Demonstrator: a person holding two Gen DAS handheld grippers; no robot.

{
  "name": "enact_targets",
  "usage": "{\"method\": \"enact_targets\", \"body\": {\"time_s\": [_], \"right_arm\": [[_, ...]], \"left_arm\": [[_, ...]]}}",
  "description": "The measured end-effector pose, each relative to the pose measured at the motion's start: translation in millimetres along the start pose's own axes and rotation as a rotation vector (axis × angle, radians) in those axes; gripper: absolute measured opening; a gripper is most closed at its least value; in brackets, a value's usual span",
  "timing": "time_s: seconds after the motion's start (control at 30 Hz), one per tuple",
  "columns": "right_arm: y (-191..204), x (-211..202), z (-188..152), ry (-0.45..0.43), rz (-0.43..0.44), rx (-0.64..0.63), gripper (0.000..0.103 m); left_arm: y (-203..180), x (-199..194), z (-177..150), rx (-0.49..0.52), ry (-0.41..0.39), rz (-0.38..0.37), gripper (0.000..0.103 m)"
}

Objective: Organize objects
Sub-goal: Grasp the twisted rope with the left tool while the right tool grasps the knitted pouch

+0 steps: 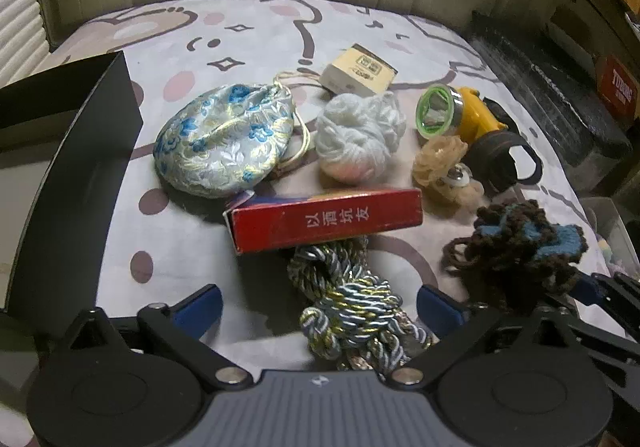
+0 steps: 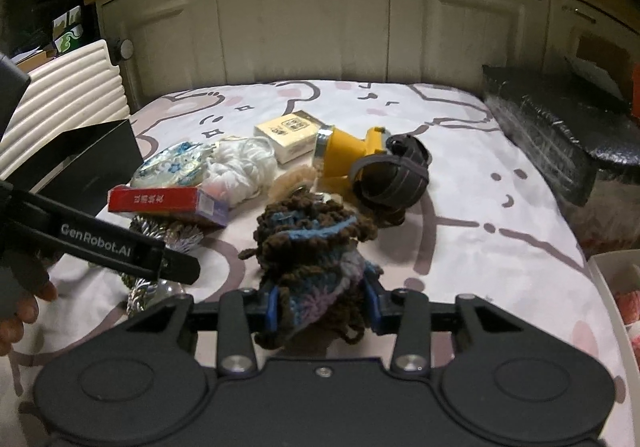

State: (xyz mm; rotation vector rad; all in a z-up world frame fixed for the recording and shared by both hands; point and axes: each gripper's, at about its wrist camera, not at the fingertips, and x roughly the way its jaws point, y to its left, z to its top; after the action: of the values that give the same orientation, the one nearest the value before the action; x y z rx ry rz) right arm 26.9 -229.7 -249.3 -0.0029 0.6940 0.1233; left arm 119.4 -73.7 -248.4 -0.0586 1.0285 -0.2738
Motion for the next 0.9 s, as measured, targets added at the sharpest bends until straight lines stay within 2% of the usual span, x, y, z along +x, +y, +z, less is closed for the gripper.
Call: {"method": "enact_targets", "body": {"time_s": [0.03, 0.07, 0.13, 0.17, 0.2, 0.4, 0.53, 0.73, 0.9], "right_arm": [[1.6, 0.1, 0.3, 0.007, 0.002, 0.001, 0.041], [3.8, -0.1, 0.4, 0.013, 0.004, 0.005, 0.041], [6.9, -0.4, 1.9, 0.028, 0.014, 0.026, 0.041], [9.0, -0.6, 3.2, 0.033, 0.020, 0.037, 0.041], [10.9, -0.7, 4.2, 0.038, 0.026, 0.044, 0.041], [28.9, -1.1, 10.9, 0.102, 0.064, 0.037, 0.042], [37.4, -0.1, 12.0, 0.122, 0.057, 0.006, 0.046], [34.6, 10.3, 20.5, 0.146, 0.053, 0.007, 0.049], [28.8, 11.7, 24.1, 0.157, 0.077, 0.018, 0.041]], "left_arm": [[0.7, -2.0, 0.3, 0.010, 0.008, -0.001, 0.092], [1.0, -3.4, 0.3, 0.024, 0.013, 0.006, 0.084], [4.0, -8.2, 1.0, 0.047, 0.022, -0.039, 0.068], [6.2, -11.2, 1.0, 0.040, 0.029, -0.070, 0.055], [7.9, -13.6, 1.0, 0.036, 0.042, -0.095, 0.048], [15.0, -23.5, -1.8, 0.092, 0.122, -0.092, 0.047], [28.4, -28.9, -5.6, 0.090, 0.185, -0.096, 0.047], [36.2, -29.5, -7.4, 0.084, 0.202, -0.077, 0.047], [38.5, -31.4, -6.7, 0.079, 0.200, -0.082, 0.046]]}}
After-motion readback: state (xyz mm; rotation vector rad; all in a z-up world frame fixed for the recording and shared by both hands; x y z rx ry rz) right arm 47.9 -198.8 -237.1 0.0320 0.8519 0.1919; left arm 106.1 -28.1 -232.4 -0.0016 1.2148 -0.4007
